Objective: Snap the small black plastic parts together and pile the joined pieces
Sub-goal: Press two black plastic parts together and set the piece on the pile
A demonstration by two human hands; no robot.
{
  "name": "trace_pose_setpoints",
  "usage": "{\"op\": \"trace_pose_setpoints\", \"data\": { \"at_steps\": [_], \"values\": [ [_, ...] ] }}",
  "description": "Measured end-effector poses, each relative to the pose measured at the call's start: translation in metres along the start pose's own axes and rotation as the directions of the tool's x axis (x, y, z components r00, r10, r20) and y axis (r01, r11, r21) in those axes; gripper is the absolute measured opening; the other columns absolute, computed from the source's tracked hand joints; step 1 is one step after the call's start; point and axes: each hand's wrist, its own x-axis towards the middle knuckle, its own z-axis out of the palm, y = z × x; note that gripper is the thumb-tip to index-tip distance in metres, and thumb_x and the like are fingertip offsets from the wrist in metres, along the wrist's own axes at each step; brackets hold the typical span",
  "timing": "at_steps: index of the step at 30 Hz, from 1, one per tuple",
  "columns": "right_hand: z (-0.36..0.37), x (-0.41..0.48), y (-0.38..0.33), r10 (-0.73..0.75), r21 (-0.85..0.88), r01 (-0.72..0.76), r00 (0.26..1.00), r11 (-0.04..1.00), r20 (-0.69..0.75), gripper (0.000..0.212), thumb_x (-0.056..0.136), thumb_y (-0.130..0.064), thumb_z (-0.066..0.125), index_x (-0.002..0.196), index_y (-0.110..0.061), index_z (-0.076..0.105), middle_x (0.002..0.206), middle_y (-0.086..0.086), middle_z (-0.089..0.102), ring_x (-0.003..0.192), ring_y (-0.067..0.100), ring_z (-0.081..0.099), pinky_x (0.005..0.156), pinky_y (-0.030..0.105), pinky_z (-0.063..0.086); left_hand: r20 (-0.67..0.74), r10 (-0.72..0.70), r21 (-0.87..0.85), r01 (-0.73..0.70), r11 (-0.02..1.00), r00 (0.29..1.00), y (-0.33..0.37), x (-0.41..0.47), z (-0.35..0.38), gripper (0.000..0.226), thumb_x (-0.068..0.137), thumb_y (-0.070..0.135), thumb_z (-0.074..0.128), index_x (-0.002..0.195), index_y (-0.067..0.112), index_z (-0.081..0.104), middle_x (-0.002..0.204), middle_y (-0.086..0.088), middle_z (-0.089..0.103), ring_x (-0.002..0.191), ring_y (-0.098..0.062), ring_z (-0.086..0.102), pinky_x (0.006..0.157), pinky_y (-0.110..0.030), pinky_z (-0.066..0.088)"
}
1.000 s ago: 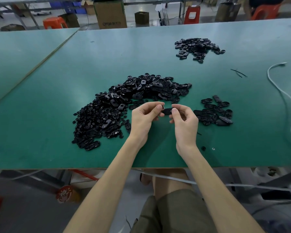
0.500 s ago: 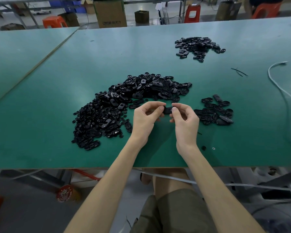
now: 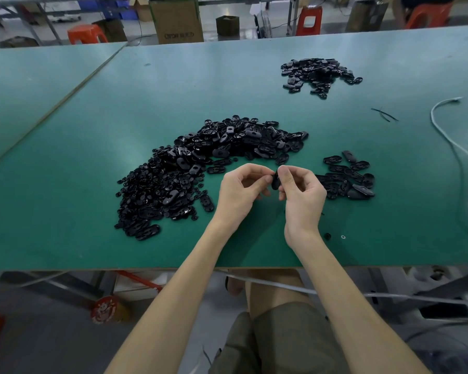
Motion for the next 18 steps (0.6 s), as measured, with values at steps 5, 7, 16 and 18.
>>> {"op": "trace_pose_setpoints", "data": {
  "at_steps": [5,7,16,18],
  "values": [
    [0.000,0.000,-0.001,0.008,0.003,-0.008,1.000,1.000,0.011,0.011,0.094,-0.025,0.077,0.093,-0.014,0.072,0.067,-0.007,0.065,0.059,0.010,0.052,0.060,0.025,0.048,0.007,0.014,0.019,-0.014,1.000,1.000,0.006,-0.002,0.001,0.006,0.094,0.003,0.073,0.100,0.003,0.071,0.088,-0.011,0.075,0.065,-0.014,0.067,0.064,-0.023,0.051],
    [0.000,0.000,0.000,0.009,0.000,-0.009,1.000,1.000,0.009,0.012,0.094,-0.025,0.077,0.092,-0.014,0.072,0.067,-0.008,0.065,0.059,0.010,0.052,0.060,0.025,0.047,0.013,0.022,0.031,-0.022,0.999,1.000,0.007,-0.002,0.000,0.006,0.094,0.004,0.072,0.099,0.005,0.071,0.088,-0.011,0.075,0.066,-0.015,0.068,0.065,-0.023,0.051],
    [0.000,0.001,-0.001,0.016,0.017,-0.016,1.000,1.000,0.003,0.023,0.095,-0.031,0.076,0.089,-0.010,0.070,0.064,-0.011,0.063,0.052,0.009,0.047,0.054,0.023,0.045,0.005,0.142,0.171,-0.141,0.975,0.990,0.011,-0.006,0.007,0.011,0.096,0.006,0.069,0.096,0.017,0.070,0.090,-0.001,0.073,0.066,-0.017,0.069,0.067,-0.023,0.053],
    [0.000,0.001,-0.001,0.010,0.013,-0.010,1.000,1.000,0.007,0.023,0.096,-0.031,0.075,0.089,-0.010,0.070,0.063,-0.009,0.062,0.053,0.009,0.047,0.054,0.024,0.045,0.001,0.162,0.185,-0.160,0.970,0.987,0.012,-0.008,0.008,0.011,0.096,0.005,0.068,0.095,0.016,0.069,0.091,0.000,0.071,0.066,-0.016,0.068,0.066,-0.020,0.051]
  ]
}}
